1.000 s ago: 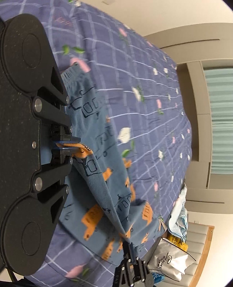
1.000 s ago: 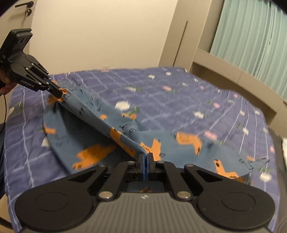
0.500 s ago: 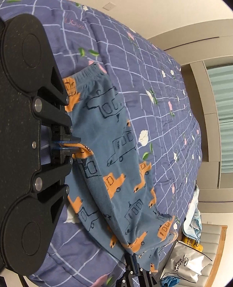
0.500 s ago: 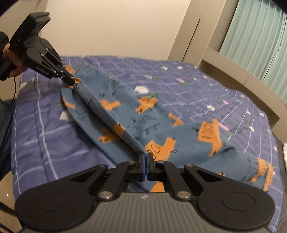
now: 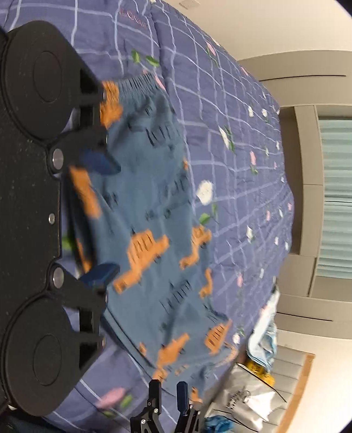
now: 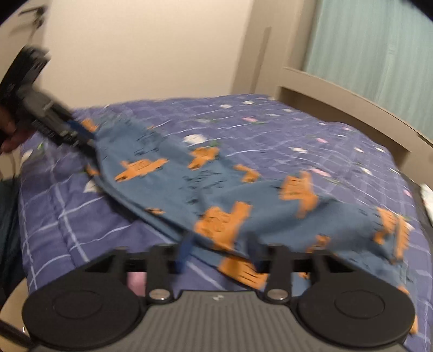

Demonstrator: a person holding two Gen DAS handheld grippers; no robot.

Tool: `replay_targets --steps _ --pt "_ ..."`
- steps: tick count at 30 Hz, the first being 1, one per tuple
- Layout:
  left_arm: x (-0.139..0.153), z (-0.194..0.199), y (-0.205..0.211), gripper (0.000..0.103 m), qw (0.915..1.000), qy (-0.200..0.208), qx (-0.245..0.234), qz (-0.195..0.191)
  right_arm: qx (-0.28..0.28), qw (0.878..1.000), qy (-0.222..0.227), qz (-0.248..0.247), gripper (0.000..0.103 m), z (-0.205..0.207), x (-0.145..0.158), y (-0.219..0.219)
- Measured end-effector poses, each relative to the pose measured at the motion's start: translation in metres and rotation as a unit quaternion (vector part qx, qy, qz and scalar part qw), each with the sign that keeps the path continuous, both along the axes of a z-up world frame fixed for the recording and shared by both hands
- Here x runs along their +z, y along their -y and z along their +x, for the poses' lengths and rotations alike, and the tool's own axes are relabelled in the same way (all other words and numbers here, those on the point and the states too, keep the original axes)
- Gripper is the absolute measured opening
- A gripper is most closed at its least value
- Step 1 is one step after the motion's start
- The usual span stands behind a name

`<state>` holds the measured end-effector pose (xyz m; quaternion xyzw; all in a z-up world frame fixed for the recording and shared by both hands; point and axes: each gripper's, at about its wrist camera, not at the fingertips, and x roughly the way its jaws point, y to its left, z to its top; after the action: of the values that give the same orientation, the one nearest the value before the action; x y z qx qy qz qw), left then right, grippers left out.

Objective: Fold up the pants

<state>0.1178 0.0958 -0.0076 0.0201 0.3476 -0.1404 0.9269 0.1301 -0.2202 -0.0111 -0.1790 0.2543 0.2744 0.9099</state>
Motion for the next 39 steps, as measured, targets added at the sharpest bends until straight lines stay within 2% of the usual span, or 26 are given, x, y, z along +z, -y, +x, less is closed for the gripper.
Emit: replay_targets --steps 2,3,4,8,12,14,16,20,23,25,26,27,28,31,35,37,39 --pt "0.002 0.003 0.018 0.093 0.9999 0.006 -0.001 -0.015 -0.038 0.999 0.000 0.020 0.081 -0.001 0.006 0.020" --pt "0.003 0.005 0.029 0.096 0.9996 0.010 -0.007 -0.024 -0.062 0.998 0.002 0.029 0.093 0.000 0.008 0.033" --pt "0.004 0.008 0.041 0.101 0.9994 0.016 -0.013 -0.029 -0.086 0.996 0.005 0.037 0.100 0.000 0.011 0.047" --pt "0.006 0.019 0.095 0.102 0.9975 0.041 -0.043 -0.038 -0.179 0.982 0.018 0.051 0.103 0.007 0.018 0.103" --pt "0.003 0.025 0.148 0.102 0.9944 0.047 -0.087 -0.037 -0.248 0.967 0.008 0.053 0.103 0.040 0.022 0.160" --pt "0.001 0.026 0.167 0.102 0.9924 0.046 -0.108 -0.037 -0.274 0.960 -0.015 0.056 0.098 0.066 0.019 0.187" --pt "0.000 0.025 0.181 0.102 0.9913 0.044 -0.118 -0.038 -0.283 0.957 -0.034 0.059 0.080 0.091 0.015 0.206" --pt "-0.005 0.027 0.191 0.102 0.9913 0.033 -0.120 -0.044 -0.282 0.955 -0.079 0.059 0.067 0.128 0.001 0.229" --pt "-0.010 0.032 0.194 0.102 0.9918 0.025 -0.119 -0.038 -0.270 0.953 -0.115 0.070 0.057 0.139 -0.012 0.230" --pt "-0.012 0.033 0.192 0.102 0.9920 0.022 -0.118 -0.038 -0.259 0.955 -0.124 0.075 0.035 0.139 -0.016 0.230" --pt "-0.012 0.034 0.191 0.102 0.9922 0.022 -0.117 -0.038 -0.252 0.957 -0.124 0.079 0.029 0.138 -0.014 0.229" --pt "-0.013 0.035 0.192 0.102 0.9923 0.021 -0.116 -0.038 -0.247 0.958 -0.124 0.079 0.017 0.136 -0.013 0.228" --pt "-0.011 0.034 0.190 0.102 0.9923 0.022 -0.115 -0.039 -0.245 0.960 -0.118 0.066 0.012 0.135 -0.011 0.226" --pt "-0.009 0.033 0.187 0.102 0.9923 0.028 -0.115 -0.039 -0.240 0.966 -0.095 0.021 0.011 0.132 -0.001 0.219" --pt "-0.008 0.030 0.184 0.102 0.9923 0.033 -0.114 -0.036 -0.235 0.968 -0.086 -0.006 0.012 0.133 0.008 0.215" --pt "-0.010 0.029 0.183 0.102 0.9924 0.031 -0.115 -0.029 -0.229 0.967 -0.110 -0.020 0.020 0.138 -0.002 0.212" --pt "-0.011 0.027 0.181 0.102 0.9927 0.031 -0.114 -0.023 -0.229 0.967 -0.104 -0.029 0.027 0.137 -0.007 0.211"
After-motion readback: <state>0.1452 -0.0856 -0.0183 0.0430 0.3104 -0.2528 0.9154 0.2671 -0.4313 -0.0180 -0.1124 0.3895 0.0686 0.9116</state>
